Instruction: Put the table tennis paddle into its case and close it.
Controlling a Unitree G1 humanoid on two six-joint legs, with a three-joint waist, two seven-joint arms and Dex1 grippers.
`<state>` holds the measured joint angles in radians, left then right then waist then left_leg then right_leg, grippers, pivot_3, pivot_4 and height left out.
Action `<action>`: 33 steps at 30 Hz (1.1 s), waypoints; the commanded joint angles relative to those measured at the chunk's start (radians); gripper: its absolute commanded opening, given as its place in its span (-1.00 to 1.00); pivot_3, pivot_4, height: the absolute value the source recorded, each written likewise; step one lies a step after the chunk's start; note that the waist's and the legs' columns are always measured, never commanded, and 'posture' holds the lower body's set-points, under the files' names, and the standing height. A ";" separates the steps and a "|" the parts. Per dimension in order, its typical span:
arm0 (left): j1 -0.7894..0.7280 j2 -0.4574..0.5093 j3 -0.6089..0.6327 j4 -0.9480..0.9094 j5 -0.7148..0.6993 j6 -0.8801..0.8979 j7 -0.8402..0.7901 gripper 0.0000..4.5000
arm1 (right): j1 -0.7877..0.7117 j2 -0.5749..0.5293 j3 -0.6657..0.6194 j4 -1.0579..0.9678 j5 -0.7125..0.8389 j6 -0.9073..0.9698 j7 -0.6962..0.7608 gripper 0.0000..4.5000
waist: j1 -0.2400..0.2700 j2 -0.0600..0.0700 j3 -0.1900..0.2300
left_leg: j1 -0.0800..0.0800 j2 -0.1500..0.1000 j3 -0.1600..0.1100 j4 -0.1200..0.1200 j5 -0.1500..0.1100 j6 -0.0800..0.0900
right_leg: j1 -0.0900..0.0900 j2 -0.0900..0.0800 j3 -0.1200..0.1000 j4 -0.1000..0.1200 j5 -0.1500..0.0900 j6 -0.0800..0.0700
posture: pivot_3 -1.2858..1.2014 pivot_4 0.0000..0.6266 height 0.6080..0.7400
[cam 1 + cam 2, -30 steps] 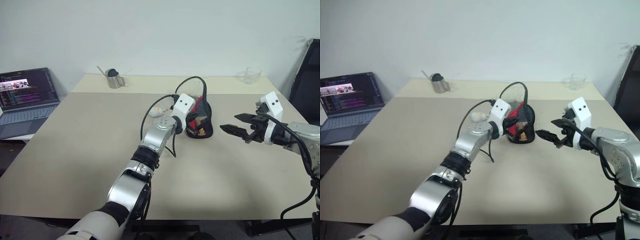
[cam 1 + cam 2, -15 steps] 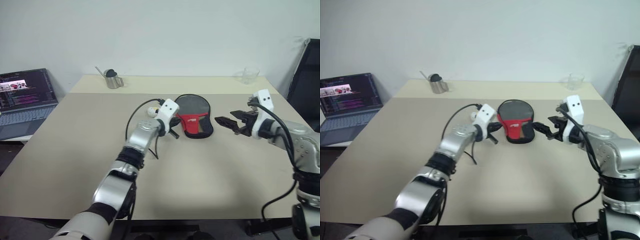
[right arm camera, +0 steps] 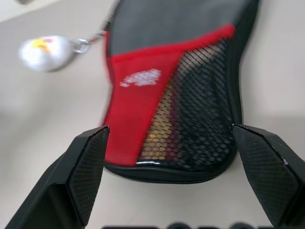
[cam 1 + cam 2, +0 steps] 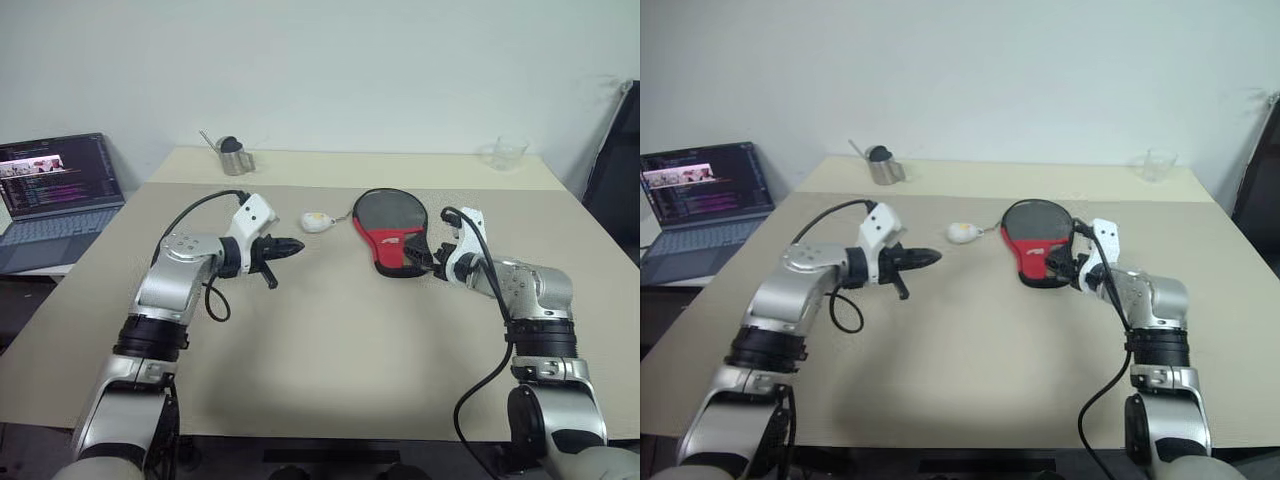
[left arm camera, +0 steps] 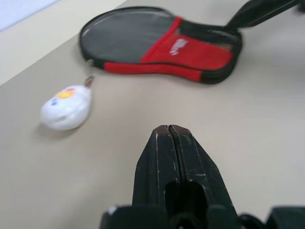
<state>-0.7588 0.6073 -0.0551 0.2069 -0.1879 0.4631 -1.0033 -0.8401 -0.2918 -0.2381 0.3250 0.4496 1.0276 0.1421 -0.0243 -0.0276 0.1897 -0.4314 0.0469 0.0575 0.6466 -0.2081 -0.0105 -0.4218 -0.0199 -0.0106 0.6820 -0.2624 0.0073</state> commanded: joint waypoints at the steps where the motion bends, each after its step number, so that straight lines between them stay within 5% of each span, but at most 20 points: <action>1: 0.006 0.012 0.027 -0.092 -0.030 0.029 0.017 -0.99 | -0.036 -0.009 -0.022 0.037 -0.019 -0.056 0.000 1.00 | -0.003 0.000 0.000 | 0.000 0.000 0.000 0.000 0.000 0.000 | 0.000 0.000 0.000 0.000 0.000 0.000 | 0.03 -0.52 1.00; 18: 0.046 0.016 0.025 -0.170 -0.055 0.072 0.065 -0.99 | -0.058 0.068 -0.013 0.117 -0.029 -0.094 -0.004 1.00 | -0.008 0.000 0.000 | 0.000 0.001 0.000 0.000 0.000 0.000 | 0.000 0.001 0.001 0.000 0.000 0.000 | 0.03 -0.52 1.00; 31: 0.035 0.003 0.011 -0.156 -0.052 0.055 0.087 -1.00 | -0.050 0.069 -0.031 0.122 -0.046 -0.109 -0.030 -0.86 | -0.009 0.000 0.000 | 0.000 0.001 0.000 -0.001 0.000 0.000 | 0.000 0.002 0.001 0.000 0.000 -0.001 | 0.03 -0.52 1.00; 33: 0.033 0.003 0.011 -0.152 -0.051 0.052 0.088 -1.00 | -0.049 0.070 -0.032 0.122 -0.045 -0.111 -0.033 -0.99 | -0.009 0.000 0.000 | 0.000 0.001 0.000 -0.001 0.000 0.000 | 0.000 0.001 0.001 0.000 0.000 0.000 | 0.03 -0.52 1.00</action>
<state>-0.7062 0.6070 -0.0532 0.0797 -0.2366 0.5348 -0.9234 -0.8804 -0.2186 -0.2556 0.4679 0.4066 0.9293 0.1089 -0.0334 -0.0275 0.1897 -0.4309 0.0480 0.0578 0.6461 -0.2080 -0.0103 -0.4222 -0.0185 -0.0097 0.6822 -0.2621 0.0068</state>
